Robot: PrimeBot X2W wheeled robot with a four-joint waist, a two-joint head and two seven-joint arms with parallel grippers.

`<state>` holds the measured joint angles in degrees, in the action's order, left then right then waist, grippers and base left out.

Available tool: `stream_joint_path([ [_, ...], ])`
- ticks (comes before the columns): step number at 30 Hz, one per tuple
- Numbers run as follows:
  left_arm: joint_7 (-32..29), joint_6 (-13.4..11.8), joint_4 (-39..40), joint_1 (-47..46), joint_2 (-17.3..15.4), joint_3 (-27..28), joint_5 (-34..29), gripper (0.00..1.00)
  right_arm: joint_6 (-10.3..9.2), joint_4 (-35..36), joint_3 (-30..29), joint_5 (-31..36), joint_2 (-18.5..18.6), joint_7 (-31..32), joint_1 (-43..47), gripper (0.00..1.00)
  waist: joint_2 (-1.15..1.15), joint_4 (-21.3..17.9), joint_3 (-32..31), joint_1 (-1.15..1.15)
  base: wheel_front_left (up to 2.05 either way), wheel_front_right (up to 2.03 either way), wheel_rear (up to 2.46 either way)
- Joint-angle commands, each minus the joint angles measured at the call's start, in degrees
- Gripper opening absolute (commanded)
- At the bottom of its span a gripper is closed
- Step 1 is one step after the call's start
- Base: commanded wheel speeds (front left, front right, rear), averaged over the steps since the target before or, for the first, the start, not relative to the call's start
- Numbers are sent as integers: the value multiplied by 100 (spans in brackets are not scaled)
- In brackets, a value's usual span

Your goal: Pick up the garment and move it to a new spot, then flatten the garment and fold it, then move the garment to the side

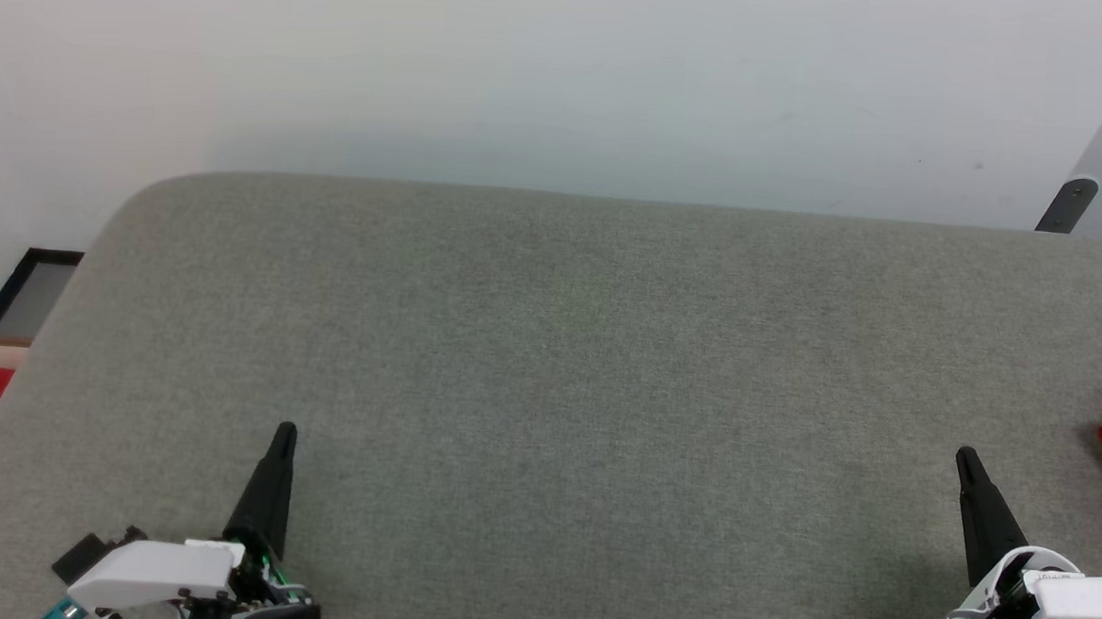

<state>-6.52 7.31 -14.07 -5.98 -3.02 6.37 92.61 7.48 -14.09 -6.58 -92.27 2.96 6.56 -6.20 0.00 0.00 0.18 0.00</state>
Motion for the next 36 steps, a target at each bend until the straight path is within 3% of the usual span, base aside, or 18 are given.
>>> stream_joint_path([
  [1, -9, 33, -7, -61, 11, 21, -24, 0, 2, -1, 3, -25, -21, 4, -20, 0, 0, 0, 0, 0, 0, 0, 0],
  [36, -17, 33, -7, -62, 16, 26, -27, 0, 2, -1, 4, -27, -21, 3, -20, 0, 0, 0, 0, 0, 0, 0, 0],
])
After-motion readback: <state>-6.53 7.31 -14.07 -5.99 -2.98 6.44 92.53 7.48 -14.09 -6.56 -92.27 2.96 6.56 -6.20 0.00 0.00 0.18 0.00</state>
